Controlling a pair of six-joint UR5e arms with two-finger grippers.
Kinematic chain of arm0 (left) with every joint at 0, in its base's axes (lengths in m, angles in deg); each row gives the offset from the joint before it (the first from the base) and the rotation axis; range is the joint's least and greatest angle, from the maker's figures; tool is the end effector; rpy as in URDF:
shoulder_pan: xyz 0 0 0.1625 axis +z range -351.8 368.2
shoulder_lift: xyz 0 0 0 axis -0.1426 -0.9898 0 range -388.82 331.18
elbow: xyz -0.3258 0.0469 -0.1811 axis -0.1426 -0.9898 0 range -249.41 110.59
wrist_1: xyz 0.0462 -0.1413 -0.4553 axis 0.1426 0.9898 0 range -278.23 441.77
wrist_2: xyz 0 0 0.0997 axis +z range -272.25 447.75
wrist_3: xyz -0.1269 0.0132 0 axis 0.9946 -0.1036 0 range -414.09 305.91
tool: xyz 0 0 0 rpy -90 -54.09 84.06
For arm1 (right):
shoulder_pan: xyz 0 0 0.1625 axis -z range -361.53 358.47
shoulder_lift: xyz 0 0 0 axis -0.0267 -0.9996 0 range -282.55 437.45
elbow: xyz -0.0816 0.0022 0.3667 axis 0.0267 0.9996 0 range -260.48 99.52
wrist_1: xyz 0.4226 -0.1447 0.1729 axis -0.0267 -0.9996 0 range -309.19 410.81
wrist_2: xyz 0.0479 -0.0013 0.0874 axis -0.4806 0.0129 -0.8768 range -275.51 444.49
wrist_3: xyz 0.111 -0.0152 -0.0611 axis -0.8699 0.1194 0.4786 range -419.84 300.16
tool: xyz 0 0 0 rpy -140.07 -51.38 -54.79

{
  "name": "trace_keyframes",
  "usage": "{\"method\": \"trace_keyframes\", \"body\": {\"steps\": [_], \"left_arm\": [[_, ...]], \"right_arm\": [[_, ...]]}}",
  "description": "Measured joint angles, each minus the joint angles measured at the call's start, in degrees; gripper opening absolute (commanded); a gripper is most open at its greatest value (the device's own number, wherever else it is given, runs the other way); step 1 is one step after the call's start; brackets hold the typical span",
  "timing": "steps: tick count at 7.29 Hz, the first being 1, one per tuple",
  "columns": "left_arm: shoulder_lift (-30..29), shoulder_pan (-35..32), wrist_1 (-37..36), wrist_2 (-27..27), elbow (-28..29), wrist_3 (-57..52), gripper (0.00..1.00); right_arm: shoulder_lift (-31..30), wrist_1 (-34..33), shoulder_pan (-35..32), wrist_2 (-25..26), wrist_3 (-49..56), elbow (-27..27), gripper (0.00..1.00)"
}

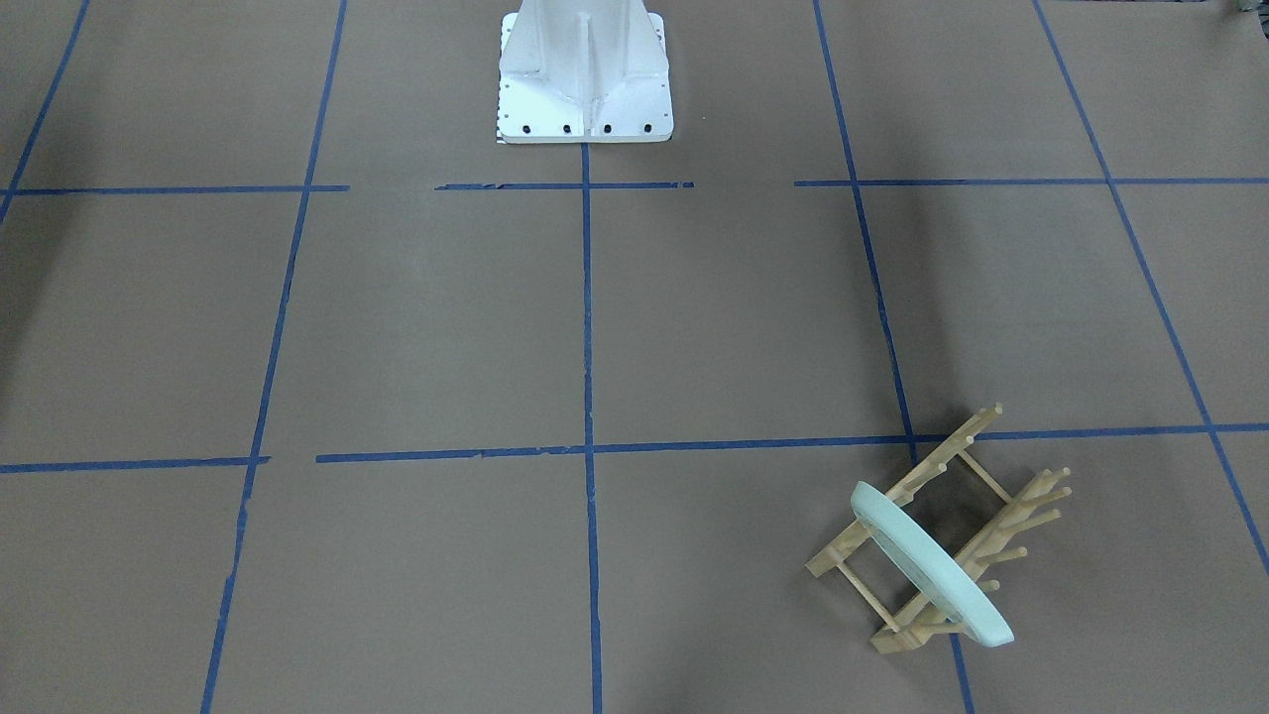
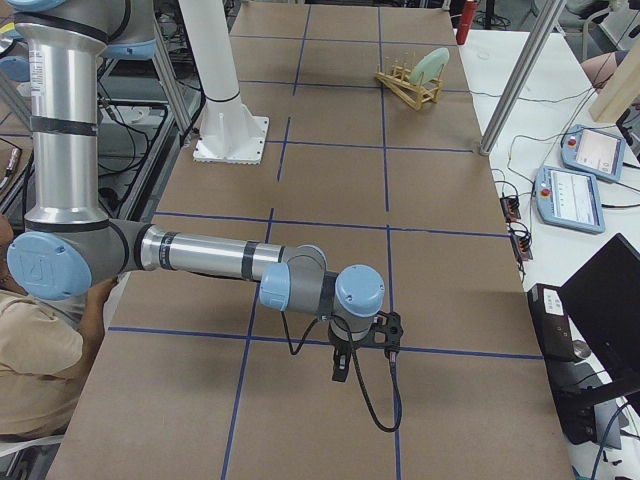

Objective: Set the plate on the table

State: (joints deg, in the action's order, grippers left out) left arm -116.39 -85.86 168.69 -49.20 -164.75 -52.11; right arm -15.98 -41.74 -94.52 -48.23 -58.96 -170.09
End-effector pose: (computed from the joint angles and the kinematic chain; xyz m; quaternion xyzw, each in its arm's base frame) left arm -0.0784 -0.5388 0.6019 0.0059 0.3983 -0.0489 0.9159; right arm 0.0741 -0.5220 0.6723 -0.0394 -0.3652 0.0374 0.9294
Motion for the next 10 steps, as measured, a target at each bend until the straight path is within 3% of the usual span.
{"method": "trace_keyframes", "body": {"steps": [7,9,10], "left_arm": [[1.67,0.19,5.07,-1.77,-0.35,0.21,1.00],[-1.06,1.89,9.22,-7.03,0.65,7.23,1.00],[-3.56,4.23,14.75,-8.23,2.37,16.43,1.00]], "right_arm": [[0.00,0.00,0.00,0.00,0.00,0.06,1.00],[0.00,0.00,0.00,0.00,0.00,0.06,1.00],[0.00,0.00,0.00,0.00,0.00,0.06,1.00]]}}
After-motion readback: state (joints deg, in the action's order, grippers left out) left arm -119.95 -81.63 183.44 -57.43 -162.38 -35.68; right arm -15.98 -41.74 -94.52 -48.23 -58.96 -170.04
